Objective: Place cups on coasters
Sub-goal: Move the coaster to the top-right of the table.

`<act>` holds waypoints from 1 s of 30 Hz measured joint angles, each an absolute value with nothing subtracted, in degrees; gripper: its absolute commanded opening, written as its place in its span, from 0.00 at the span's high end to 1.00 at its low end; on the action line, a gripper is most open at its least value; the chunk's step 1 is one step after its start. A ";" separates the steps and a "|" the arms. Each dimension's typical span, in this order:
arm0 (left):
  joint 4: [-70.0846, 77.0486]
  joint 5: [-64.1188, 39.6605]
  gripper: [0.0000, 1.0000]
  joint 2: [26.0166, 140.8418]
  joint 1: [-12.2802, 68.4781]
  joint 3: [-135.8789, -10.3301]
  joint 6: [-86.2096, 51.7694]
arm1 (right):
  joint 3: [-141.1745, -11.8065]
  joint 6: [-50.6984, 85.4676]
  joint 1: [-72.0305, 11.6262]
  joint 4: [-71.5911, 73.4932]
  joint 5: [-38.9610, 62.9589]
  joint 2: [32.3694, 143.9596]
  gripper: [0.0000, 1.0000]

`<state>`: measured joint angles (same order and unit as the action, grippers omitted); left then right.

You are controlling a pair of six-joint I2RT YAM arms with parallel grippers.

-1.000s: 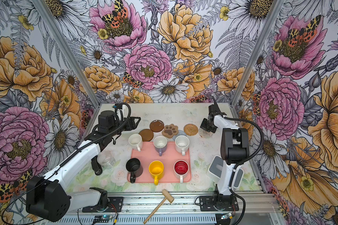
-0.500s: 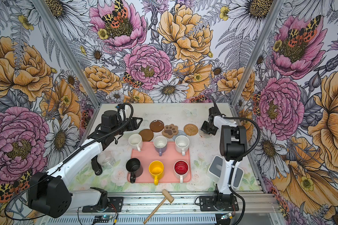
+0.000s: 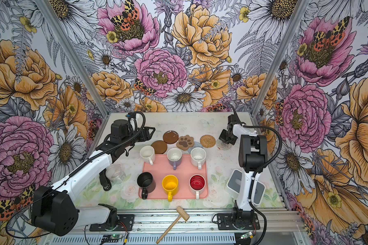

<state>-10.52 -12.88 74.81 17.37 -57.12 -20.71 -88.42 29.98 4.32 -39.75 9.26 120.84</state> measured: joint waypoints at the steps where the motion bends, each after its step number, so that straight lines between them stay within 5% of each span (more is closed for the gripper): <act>1: -10.50 -12.86 0.23 74.81 17.41 -57.12 -20.73 | -88.68 30.06 4.34 -39.83 9.34 121.03 1.00; 30: -10.98 -11.16 0.23 73.58 17.41 -57.12 -20.69 | -93.14 30.98 4.95 -39.66 10.92 124.07 1.00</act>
